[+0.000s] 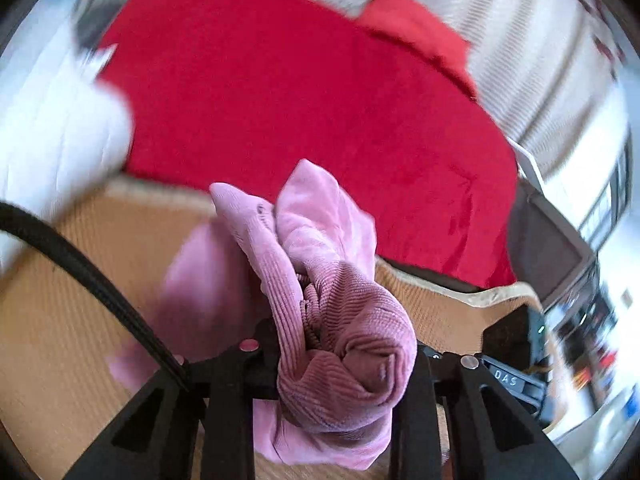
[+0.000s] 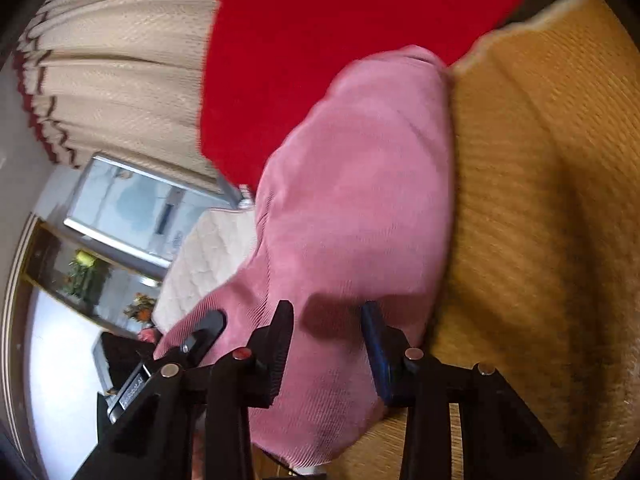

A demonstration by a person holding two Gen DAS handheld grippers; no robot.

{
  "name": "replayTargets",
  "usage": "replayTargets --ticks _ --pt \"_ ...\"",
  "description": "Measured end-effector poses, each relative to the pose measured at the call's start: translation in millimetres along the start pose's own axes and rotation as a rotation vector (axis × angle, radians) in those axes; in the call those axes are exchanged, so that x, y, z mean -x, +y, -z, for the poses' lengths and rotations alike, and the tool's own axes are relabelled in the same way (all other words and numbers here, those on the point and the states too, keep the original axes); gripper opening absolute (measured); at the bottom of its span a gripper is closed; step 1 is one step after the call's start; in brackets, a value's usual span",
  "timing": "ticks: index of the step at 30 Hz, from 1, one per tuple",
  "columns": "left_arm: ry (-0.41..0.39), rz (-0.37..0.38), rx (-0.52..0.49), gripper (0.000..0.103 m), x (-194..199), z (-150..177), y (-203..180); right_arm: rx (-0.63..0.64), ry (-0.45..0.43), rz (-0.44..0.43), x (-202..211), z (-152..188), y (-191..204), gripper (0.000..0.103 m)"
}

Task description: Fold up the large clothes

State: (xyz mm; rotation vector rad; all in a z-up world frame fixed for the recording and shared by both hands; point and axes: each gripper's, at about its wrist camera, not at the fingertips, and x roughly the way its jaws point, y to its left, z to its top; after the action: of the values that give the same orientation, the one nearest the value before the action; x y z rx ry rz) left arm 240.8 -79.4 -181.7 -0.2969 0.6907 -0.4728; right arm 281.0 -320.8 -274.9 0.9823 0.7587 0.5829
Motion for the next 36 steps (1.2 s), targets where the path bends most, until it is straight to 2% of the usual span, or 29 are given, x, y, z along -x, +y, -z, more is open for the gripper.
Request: replayTargets --ticks 1,3,4,6,7,8,9,10,11,14,16,18,19,21,22,23,24,27,29,31,33,35,36 --pt "-0.001 -0.017 -0.034 0.028 1.6 -10.5 1.1 0.044 -0.014 0.002 -2.3 -7.4 15.3 0.038" --pt "0.044 -0.028 -0.042 0.028 -6.9 -20.5 18.0 0.090 -0.039 0.029 -9.8 -21.0 35.5 0.038" --pt "0.088 -0.033 -0.002 0.028 -15.4 -21.9 37.7 0.090 -0.038 0.060 -17.6 -28.0 40.3 0.038" --pt "0.225 -0.073 0.136 0.028 -52.9 -5.6 91.1 0.072 0.050 0.129 -53.9 -40.4 33.6 0.038" --pt "0.283 -0.083 0.201 0.031 -66.8 9.6 114.5 0.077 0.117 0.218 -80.5 -39.9 19.9 0.034" --pt "0.297 -0.053 0.266 0.032 -74.3 21.0 132.3 0.064 0.161 0.271 -96.6 -37.5 7.4 0.018" --pt "0.247 0.034 0.337 0.034 -69.8 29.9 146.8 0.024 0.187 0.299 -112.2 -31.9 -16.0 0.009" --pt "0.241 0.055 0.341 0.034 -65.5 30.5 147.6 0.010 0.147 0.259 -108.3 -31.7 -23.7 0.000" --pt "0.248 0.052 0.314 0.035 -62.5 29.2 142.8 -0.012 0.141 0.219 -103.9 -32.1 -27.4 0.000" --pt "0.254 0.007 0.265 0.036 -60.7 25.4 126.8 -0.024 0.156 0.198 -93.0 -32.7 -28.1 0.001" --pt "0.239 -0.001 0.253 0.039 -58.5 22.6 116.3 -0.077 0.152 0.131 -77.0 -32.8 -29.4 0.007" --pt "0.210 0.003 0.254 0.044 -46.2 23.0 114.4 -0.147 0.138 0.072 -51.0 -29.2 -35.2 0.007" --pt "0.194 -0.002 0.257 0.050 -38.3 28.6 115.1 -0.155 0.131 0.069 -39.6 -26.2 -37.1 0.012" --pt "0.146 -0.032 0.257 0.060 -18.6 30.3 116.3 -0.163 0.113 0.085 -17.6 -17.9 -37.5 0.034" --pt "0.116 -0.042 0.262 0.061 -11.5 30.8 119.6 -0.173 0.101 0.088 -12.3 -14.5 -35.6 0.072" --pt "0.089 -0.042 0.268 0.061 -3.6 28.8 119.3 -0.182 0.059 0.086 -5.1 -12.0 -34.1 0.082" --pt "0.053 -0.039 0.279 0.061 6.2 26.0 119.3 -0.149 0.016 0.065 2.0 -11.6 -25.4 0.082" --pt "-0.028 -0.043 0.306 0.061 18.6 19.8 121.8 -0.009 0.033 0.081 -4.5 -10.1 10.6 0.074" --pt "-0.062 -0.040 0.313 0.062 21.5 17.3 123.1 0.115 0.043 0.121 -17.8 -3.5 35.5 0.053" --pt "-0.068 -0.060 0.289 0.070 13.7 16.4 115.2 0.208 0.099 0.140 -41.6 7.3 56.9 0.038" --pt "-0.019 -0.141 0.245 0.070 -3.9 21.7 109.9 0.263 0.173 0.178 -68.6 22.9 62.8 0.038" --pt "0.091 -0.209 0.214 0.072 -29.8 31.9 109.5 0.347 0.214 0.245 -86.0 38.6 56.7 0.040" --pt "0.147 -0.226 0.218 0.080 -38.6 37.9 112.8 0.372 0.200 0.249 -87.9 46.0 54.2 0.040"
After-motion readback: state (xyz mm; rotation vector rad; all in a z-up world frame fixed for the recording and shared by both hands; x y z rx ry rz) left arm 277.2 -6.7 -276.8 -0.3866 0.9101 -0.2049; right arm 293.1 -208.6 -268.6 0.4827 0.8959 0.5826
